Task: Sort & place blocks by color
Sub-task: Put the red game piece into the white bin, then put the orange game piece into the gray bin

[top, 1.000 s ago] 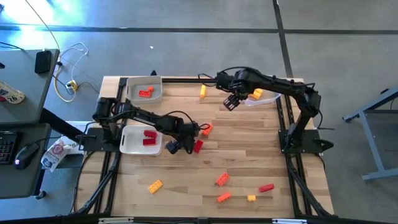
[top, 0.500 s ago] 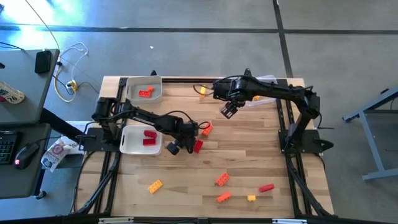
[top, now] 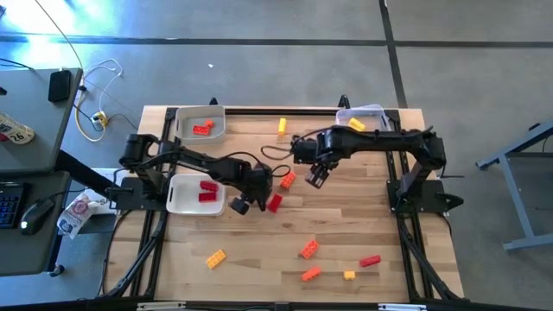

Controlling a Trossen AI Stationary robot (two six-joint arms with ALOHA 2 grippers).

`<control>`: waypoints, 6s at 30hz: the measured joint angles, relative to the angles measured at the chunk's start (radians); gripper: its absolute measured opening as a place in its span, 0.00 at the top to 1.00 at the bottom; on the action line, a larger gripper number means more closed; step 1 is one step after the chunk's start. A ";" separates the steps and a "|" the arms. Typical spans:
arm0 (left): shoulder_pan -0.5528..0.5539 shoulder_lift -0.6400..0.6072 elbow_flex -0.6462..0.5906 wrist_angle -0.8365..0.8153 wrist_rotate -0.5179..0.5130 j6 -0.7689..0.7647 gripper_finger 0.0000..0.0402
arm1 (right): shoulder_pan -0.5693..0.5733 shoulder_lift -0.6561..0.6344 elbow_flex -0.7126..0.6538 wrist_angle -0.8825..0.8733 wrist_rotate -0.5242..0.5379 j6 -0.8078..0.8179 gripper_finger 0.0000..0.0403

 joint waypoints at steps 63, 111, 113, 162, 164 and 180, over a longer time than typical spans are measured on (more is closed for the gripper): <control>-0.382 -0.610 -0.304 -0.624 -0.201 -0.858 0.70 | 0.348 0.001 0.001 0.219 0.059 -0.064 0.45; -0.382 -0.608 -0.292 -0.621 -0.125 -0.884 0.50 | 0.076 0.004 0.000 0.288 -0.039 -0.540 0.45; -0.382 -0.608 -0.268 -0.620 -0.125 -0.884 0.50 | 0.056 0.004 0.000 0.305 -0.038 -0.602 0.45; -0.382 -0.614 -0.164 -0.566 -0.153 -0.875 0.50 | 0.022 0.368 0.000 0.486 0.001 -1.384 0.45; -0.382 -0.614 -0.164 -0.567 -0.153 -0.875 0.50 | 0.022 0.380 0.000 0.494 0.022 -1.402 0.45; -0.382 -0.614 -0.164 -0.567 -0.152 -0.876 0.50 | 0.004 0.434 0.000 0.545 0.016 -1.408 0.45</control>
